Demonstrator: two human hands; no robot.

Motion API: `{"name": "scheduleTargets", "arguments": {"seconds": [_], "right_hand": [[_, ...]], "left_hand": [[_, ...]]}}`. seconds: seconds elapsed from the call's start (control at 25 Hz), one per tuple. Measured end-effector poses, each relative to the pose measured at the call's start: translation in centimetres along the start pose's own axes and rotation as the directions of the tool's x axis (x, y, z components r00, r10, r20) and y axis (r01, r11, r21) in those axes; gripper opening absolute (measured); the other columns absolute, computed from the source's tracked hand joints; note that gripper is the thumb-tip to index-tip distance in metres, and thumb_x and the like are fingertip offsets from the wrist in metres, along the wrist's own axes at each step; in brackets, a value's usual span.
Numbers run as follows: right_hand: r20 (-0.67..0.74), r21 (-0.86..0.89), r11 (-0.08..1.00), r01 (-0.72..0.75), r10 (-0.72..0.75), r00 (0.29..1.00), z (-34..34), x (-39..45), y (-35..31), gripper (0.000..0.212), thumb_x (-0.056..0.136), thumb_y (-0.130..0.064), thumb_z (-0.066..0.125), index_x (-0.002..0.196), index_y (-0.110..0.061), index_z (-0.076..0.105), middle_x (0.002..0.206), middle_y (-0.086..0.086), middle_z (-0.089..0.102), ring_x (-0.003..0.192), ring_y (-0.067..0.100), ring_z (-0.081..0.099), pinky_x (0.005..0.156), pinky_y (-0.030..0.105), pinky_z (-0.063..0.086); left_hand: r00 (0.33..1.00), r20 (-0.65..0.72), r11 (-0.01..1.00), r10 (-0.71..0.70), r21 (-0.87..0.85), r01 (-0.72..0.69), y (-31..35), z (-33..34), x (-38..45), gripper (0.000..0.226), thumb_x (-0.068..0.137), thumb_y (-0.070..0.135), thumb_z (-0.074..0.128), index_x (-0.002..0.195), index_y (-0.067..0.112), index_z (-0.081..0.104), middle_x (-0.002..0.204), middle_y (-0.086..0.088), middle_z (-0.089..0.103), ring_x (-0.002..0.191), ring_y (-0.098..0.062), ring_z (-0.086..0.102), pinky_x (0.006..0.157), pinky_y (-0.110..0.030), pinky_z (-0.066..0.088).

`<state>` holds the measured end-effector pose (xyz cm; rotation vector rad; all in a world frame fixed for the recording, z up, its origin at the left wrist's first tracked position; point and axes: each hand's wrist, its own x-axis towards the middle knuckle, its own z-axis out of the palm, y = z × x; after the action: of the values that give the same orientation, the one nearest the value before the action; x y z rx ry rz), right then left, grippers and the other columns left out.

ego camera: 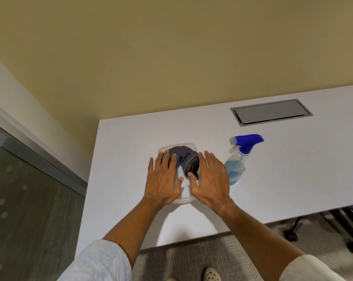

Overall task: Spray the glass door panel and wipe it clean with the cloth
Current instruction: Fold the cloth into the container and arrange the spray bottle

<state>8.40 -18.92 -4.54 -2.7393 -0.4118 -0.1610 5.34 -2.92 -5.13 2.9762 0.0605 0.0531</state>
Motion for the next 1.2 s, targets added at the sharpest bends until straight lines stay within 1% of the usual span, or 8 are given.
{"name": "scheduleTargets", "arguments": {"seconds": [0.2, 0.36, 0.56, 0.72, 0.8, 0.88, 1.04, 1.2], "right_hand": [[-0.137, 0.008, 0.999, 0.046, -0.045, 0.99, -2.1, -3.5, 2.0, 0.053, 0.082, -0.042, 0.059, 0.121, -0.006, 0.064, 0.113, 0.014, 0.071, 0.103, 0.032, 0.068, 0.086, 0.047, 0.057], [-0.203, 0.045, 0.998, 0.036, -0.026, 0.979, -2.8, -5.4, 5.2, 0.038, 0.078, -0.033, 0.066, 0.106, -0.008, 0.067, 0.093, 0.01, 0.073, 0.08, 0.025, 0.07, 0.069, 0.037, 0.058], [-0.12, 0.08, 0.988, -0.134, 0.143, 0.982, -3.5, -4.7, 10.3, 0.038, 0.084, -0.031, 0.071, 0.116, -0.012, 0.063, 0.11, 0.007, 0.07, 0.095, 0.023, 0.067, 0.082, 0.032, 0.053], [-0.005, 0.225, 0.946, -0.235, 0.242, 0.97, -3.6, -2.4, 13.7, 0.048, 0.088, -0.036, 0.067, 0.13, -0.016, 0.054, 0.129, 0.005, 0.062, 0.115, 0.022, 0.06, 0.097, 0.034, 0.049], [0.132, 0.274, 0.929, -0.248, 0.219, 0.967, -3.2, -1.1, 15.4, 0.059, 0.09, -0.037, 0.065, 0.142, -0.019, 0.043, 0.145, 0.005, 0.049, 0.132, 0.024, 0.049, 0.11, 0.04, 0.042], [0.261, 0.331, 0.915, -0.229, 0.145, 0.954, -2.9, 0.2, 16.8, 0.066, 0.09, -0.035, 0.066, 0.147, -0.021, 0.036, 0.153, 0.003, 0.04, 0.139, 0.025, 0.041, 0.115, 0.042, 0.036], [0.322, 0.458, 0.873, -0.169, 0.015, 0.947, -2.6, 2.5, 17.6, 0.064, 0.087, -0.022, 0.073, 0.144, -0.017, 0.042, 0.146, 0.004, 0.049, 0.129, 0.024, 0.051, 0.106, 0.039, 0.047], [0.325, 0.506, 0.854, -0.123, -0.056, 0.944, -2.7, 3.6, 17.9, 0.051, 0.084, -0.017, 0.076, 0.13, -0.011, 0.054, 0.128, 0.007, 0.061, 0.111, 0.022, 0.061, 0.096, 0.031, 0.051]], "left_hand": [[0.996, -0.024, 0.993, 0.088, -0.074, -0.09, 2.8, -0.4, -0.5, 0.072, 0.086, 0.043, 0.049, 0.147, 0.007, 0.036, 0.151, -0.02, 0.038, 0.14, -0.036, 0.035, 0.118, -0.05, 0.02], [0.993, 0.032, 0.972, 0.115, -0.211, -0.106, 5.9, -0.1, -0.2, 0.067, 0.091, 0.039, 0.052, 0.149, 0.01, 0.032, 0.156, -0.013, 0.032, 0.142, -0.03, 0.031, 0.117, -0.04, 0.023], [0.994, 0.11, 0.926, 0.024, -0.377, 0.02, 10.1, 0.8, 0.9, 0.063, 0.092, 0.036, 0.058, 0.146, 0.017, 0.032, 0.152, -0.004, 0.036, 0.138, -0.023, 0.036, 0.113, -0.036, 0.033], [0.99, 0.131, 0.88, -0.06, -0.461, 0.114, 12.6, 2.0, 2.6, 0.06, 0.087, 0.026, 0.068, 0.139, 0.015, 0.041, 0.138, -0.003, 0.047, 0.124, -0.018, 0.049, 0.102, -0.031, 0.044], [0.986, 0.135, 0.857, -0.095, -0.493, 0.15, 13.4, 2.6, 3.5, 0.058, 0.085, 0.023, 0.071, 0.136, 0.014, 0.045, 0.133, -0.003, 0.05, 0.119, -0.018, 0.052, 0.1, -0.032, 0.049], [0.982, 0.137, 0.85, -0.128, -0.496, 0.18, 14.2, 2.9, 4.1, 0.055, 0.085, 0.024, 0.072, 0.133, 0.014, 0.047, 0.13, -0.002, 0.052, 0.116, -0.017, 0.053, 0.098, -0.032, 0.05], [0.978, 0.117, 0.831, -0.171, -0.516, 0.207, 15.2, 3.7, 5.0, 0.044, 0.084, 0.019, 0.072, 0.122, 0.012, 0.052, 0.118, -0.005, 0.058, 0.106, -0.018, 0.058, 0.088, -0.028, 0.051], [0.968, 0.115, 0.795, -0.225, -0.552, 0.251, 15.6, 3.9, 5.4, 0.038, 0.083, 0.017, 0.072, 0.116, 0.011, 0.054, 0.113, -0.005, 0.06, 0.101, -0.018, 0.061, 0.081, -0.026, 0.054]]}}
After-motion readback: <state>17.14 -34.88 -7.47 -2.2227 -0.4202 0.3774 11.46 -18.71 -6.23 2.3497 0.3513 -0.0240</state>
